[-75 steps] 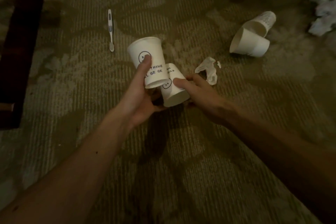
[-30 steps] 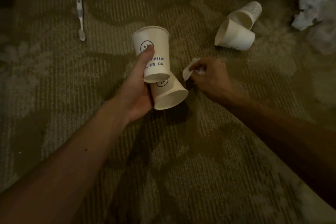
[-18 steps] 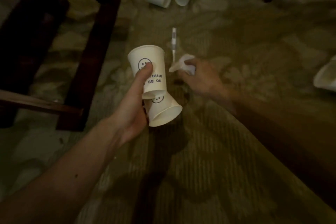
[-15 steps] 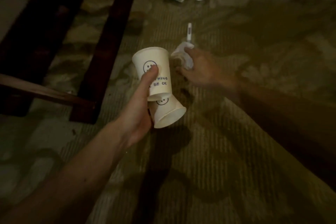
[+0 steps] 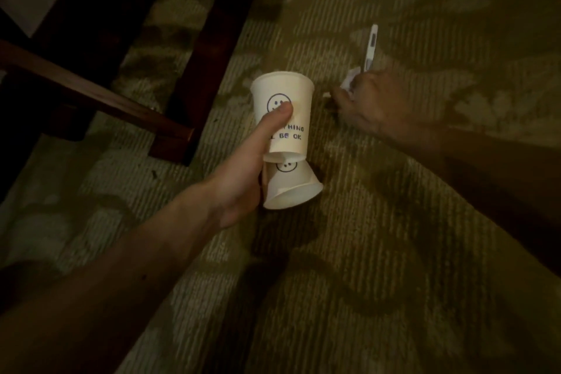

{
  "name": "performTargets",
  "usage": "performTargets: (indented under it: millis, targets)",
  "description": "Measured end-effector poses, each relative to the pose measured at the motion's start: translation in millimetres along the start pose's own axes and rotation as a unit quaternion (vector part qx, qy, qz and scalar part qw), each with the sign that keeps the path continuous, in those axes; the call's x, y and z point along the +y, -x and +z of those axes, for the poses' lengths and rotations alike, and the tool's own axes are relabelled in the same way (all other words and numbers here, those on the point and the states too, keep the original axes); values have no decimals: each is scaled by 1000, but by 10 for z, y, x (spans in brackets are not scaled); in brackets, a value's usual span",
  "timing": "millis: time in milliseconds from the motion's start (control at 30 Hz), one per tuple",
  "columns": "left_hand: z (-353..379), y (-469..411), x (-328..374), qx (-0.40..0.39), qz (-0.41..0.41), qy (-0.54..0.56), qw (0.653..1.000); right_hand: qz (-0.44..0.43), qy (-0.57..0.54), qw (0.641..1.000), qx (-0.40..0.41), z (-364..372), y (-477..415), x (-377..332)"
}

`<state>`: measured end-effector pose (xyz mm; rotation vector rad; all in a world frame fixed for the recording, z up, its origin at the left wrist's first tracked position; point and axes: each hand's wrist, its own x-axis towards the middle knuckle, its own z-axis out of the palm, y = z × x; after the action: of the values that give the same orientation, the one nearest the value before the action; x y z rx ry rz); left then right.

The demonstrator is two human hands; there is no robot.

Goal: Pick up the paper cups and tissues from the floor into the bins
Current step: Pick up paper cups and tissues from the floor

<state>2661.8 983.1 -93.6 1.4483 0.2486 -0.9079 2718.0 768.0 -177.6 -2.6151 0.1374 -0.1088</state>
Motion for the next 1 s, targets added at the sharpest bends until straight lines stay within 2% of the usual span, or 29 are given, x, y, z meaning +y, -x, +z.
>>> performTargets:
  millis: [100, 200, 300, 367, 433, 533, 667, 833, 900, 1000]
  targets:
    - [-24, 71, 5, -13, 3, -30, 999, 62, -107, 992, -15, -12, 323, -108]
    - [-78, 205, 51, -26, -2, -107, 994, 48, -158, 985, -46, -57, 738, -284]
    - [-189, 410, 48, -36, -17, -163, 986, 53, -214, 966, -138, -92, 1177, -400]
    - [-302, 598, -18, -50, -30, -190, 980, 31, -179, 960, -211, -65, 1541, -416]
    - [-405, 814, -141, -53, -43, -211, 975, 15, -94, 963, -250, -52, 1885, -430]
    - [-476, 1108, -389, -55, -78, -214, 972, 31, -11, 975, -220, -50, 2158, -440]
    - [-426, 1302, -667, -68, -97, -215, 970, 90, -28, 976, -196, -35, 2143, -460]
    - [-269, 1418, -718, -72, -97, -236, 964, 45, 73, 975, -207, 115, 2187, -544]
    - [-264, 1501, -697, -75, -96, -256, 959, 44, 43, 966, -250, 106, 2211, -580]
    - [-376, 1676, -640, -69, -110, -271, 954, 54, -105, 946, -301, -15, 2199, -741]
